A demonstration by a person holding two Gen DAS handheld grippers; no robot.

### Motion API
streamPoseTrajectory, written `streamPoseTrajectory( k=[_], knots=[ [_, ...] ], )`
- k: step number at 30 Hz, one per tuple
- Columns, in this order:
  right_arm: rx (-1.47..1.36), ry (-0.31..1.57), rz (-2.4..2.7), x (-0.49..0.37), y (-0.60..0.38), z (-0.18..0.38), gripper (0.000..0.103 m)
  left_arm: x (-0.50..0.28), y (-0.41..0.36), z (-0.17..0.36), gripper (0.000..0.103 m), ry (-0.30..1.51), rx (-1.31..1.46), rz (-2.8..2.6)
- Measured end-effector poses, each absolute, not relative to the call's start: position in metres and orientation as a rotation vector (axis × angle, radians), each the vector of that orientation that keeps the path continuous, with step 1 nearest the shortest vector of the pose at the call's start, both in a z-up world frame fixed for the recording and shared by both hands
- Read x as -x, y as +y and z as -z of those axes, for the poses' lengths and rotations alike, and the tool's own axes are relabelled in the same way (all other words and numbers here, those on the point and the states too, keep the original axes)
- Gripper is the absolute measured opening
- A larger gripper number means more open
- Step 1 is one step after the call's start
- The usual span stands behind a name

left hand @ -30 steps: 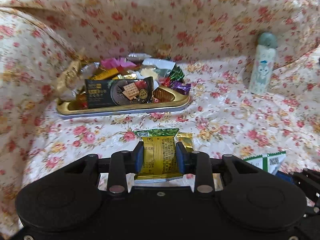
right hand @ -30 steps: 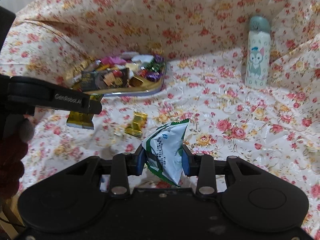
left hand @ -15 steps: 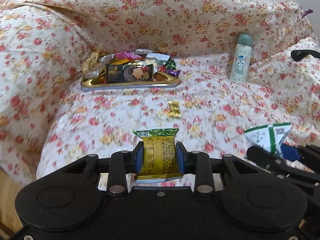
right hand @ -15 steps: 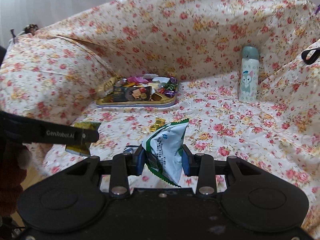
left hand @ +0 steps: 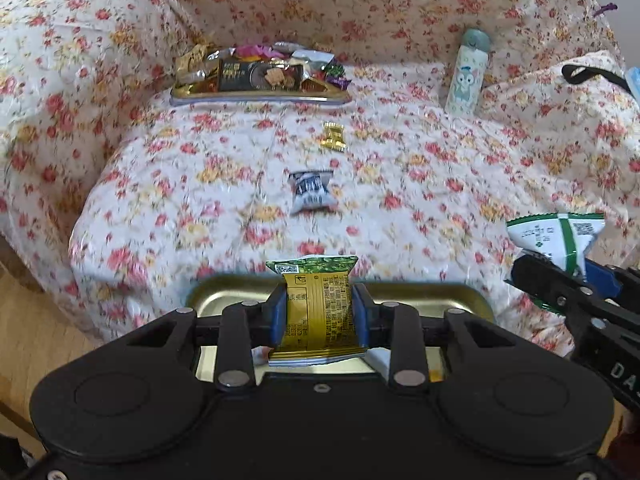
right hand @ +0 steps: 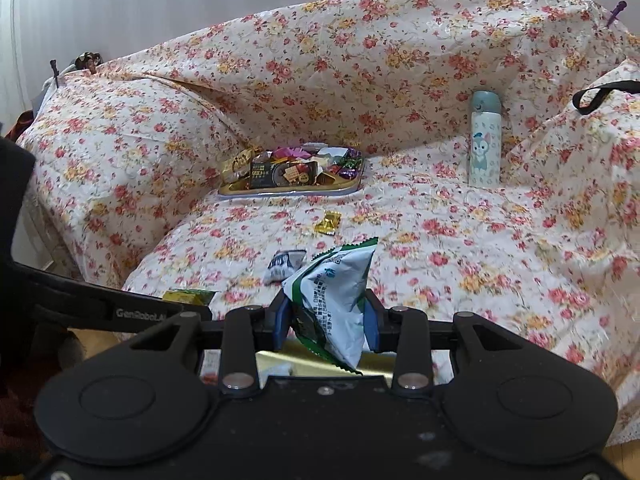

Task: Organize snacks
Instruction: 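Carry the white-green packet and gold packet with both tools over the gold tray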

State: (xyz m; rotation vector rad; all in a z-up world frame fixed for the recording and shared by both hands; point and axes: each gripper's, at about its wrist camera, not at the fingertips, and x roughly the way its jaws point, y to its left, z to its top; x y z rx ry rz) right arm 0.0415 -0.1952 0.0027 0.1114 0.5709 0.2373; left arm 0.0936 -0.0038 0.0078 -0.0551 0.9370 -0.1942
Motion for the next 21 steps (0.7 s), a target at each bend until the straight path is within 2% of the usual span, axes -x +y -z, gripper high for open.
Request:
streamPoseTrajectory(
  k=[8,21],
  knots=[
    [-0.109,0.588,-0.246,-0.008,-0.2,0.008,0.038,-0.077,-0.011,0.01,0.041,0.98,0.072,0.195],
    [-0.091,0.673,-0.221,-0.008,-0.198,0.03,0.038,-0.105,-0.02,0.054,0.041,1.09,0.061,0.186]
  ],
)
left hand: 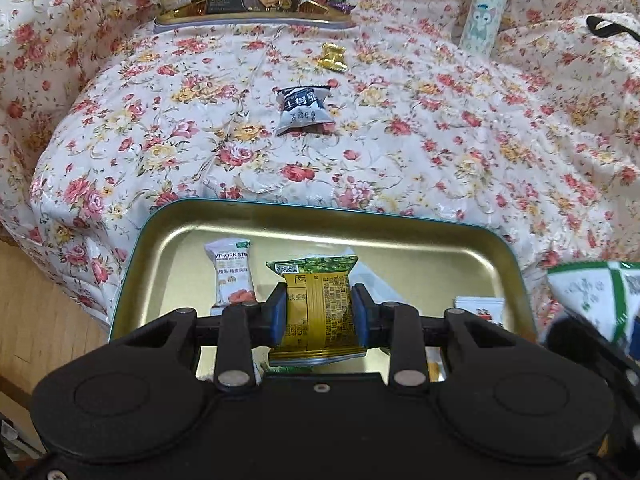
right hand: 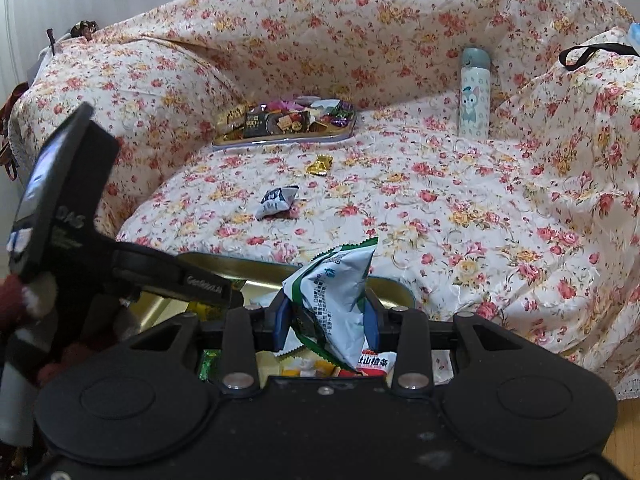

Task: Organize snacks
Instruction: 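Carry the white-green packet and gold packet with both tools over the gold tray, then open both tools to drop the two packets into the gold tray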

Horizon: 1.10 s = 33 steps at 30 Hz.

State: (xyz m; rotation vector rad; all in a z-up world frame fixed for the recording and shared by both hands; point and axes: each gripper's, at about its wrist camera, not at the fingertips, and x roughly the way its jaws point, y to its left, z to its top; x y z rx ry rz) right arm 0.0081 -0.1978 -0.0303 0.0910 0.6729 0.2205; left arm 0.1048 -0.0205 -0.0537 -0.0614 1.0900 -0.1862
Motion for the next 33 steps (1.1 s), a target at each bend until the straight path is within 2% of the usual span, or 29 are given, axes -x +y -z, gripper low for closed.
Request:
streamPoseTrajectory(
  k=[16,33],
  knots=[
    [-0.078,0.691,-0.237,-0.008,-0.195,0.033,0.038,-0.118,-0.025,0.065,0.042,1.101,0.023,0.178],
    [-0.026,0.725,-0.244,-0.002,-0.194,0.039,0.039,-0.068,-0.01,0.017,0.042,0.983,0.03,0.146]
  ],
)
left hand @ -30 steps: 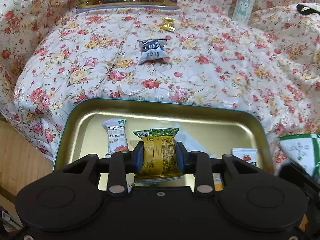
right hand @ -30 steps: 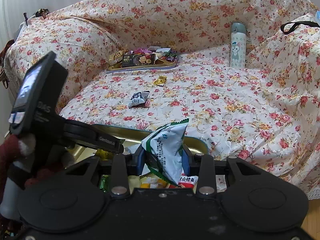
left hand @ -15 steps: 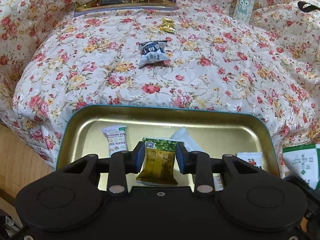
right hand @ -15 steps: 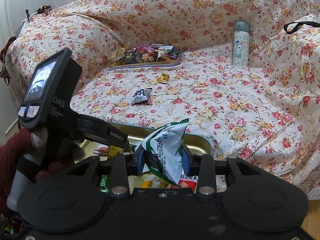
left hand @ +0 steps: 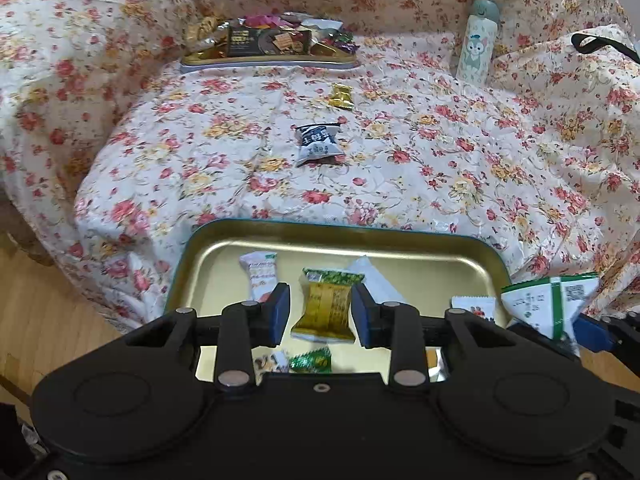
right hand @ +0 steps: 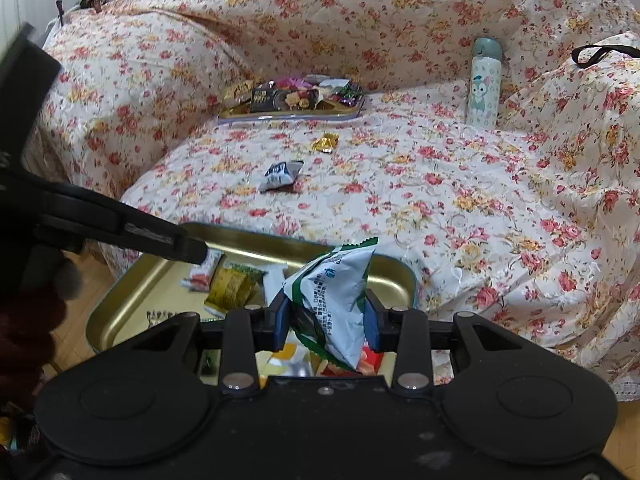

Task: Organize snacks
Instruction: 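Open both tools to drop the two packets into the gold tray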

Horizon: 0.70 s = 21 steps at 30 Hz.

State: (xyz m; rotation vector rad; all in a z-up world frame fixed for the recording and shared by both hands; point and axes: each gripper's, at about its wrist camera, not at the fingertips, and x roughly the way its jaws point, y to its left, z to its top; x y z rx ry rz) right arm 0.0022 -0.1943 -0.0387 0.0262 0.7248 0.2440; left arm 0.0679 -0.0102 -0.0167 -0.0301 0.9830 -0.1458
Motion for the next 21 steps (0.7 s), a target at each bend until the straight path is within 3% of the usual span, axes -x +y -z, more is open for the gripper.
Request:
streamPoseTrajectory(
  k=[21],
  knots=[
    [0.092,0.842,-0.321,0.008,-0.177,0.064,0.039,-0.038,-0.007,0.034,0.042,1.043,0.001,0.101]
  ],
)
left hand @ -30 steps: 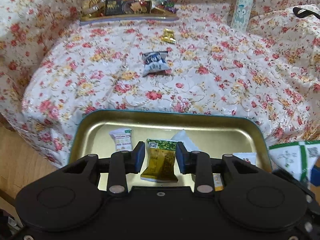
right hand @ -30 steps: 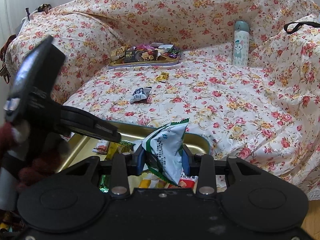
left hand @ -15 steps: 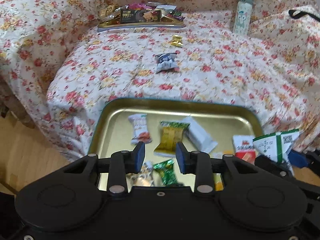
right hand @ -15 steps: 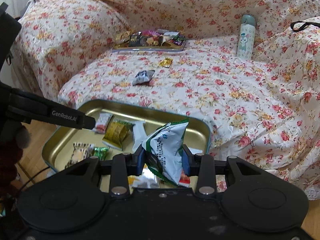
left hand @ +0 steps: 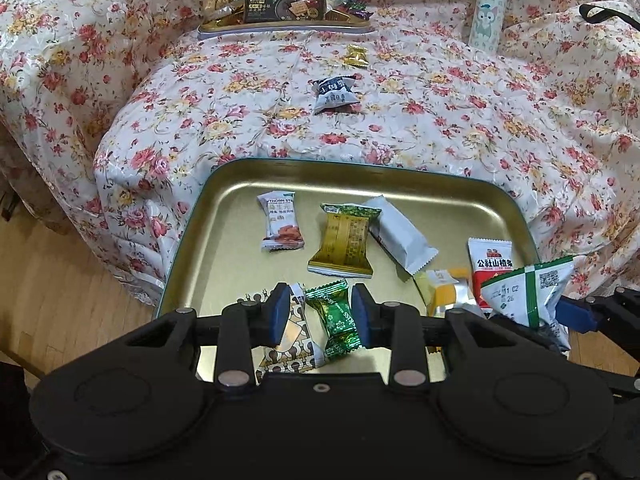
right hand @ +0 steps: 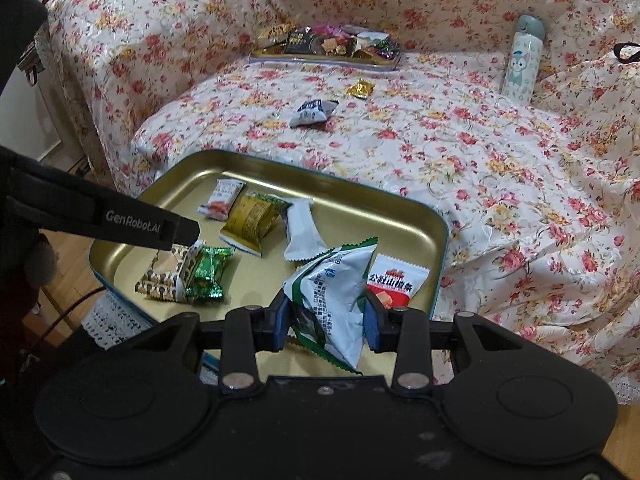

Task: Organize snacks
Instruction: 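Open both tools to drop the two packets into the gold tray, then move the left tool to the dark blue-white packet while the right tool reaches the gold candy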

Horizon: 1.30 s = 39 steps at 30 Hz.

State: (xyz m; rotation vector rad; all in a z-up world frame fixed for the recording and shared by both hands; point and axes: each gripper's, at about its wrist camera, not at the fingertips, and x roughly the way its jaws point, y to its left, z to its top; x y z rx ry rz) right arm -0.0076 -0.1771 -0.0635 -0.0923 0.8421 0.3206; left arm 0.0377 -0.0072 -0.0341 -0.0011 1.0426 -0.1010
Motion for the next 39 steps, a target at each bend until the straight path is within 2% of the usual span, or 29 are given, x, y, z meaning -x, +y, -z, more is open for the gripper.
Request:
streamPoseTrajectory(
  k=[15,19,39],
  knots=[
    [0.075,0.866,-0.317,0.0061,-0.1778,0.0663,0.04,-0.0384,-0.0057,0.0344,0.042,1.051,0.011,0.097],
    [0.067,0.86,-0.319,0.0064,-0.1784,0.0651,0.046,-0.0386,-0.0057,0.0343,0.042,1.053,0.012,0.097],
    [0.049,0.844,-0.3,0.0071,-0.1799,0.0616,0.046,-0.037,-0.0064,0.0341,0.042,1.052,0.009,0.096]
  ],
)
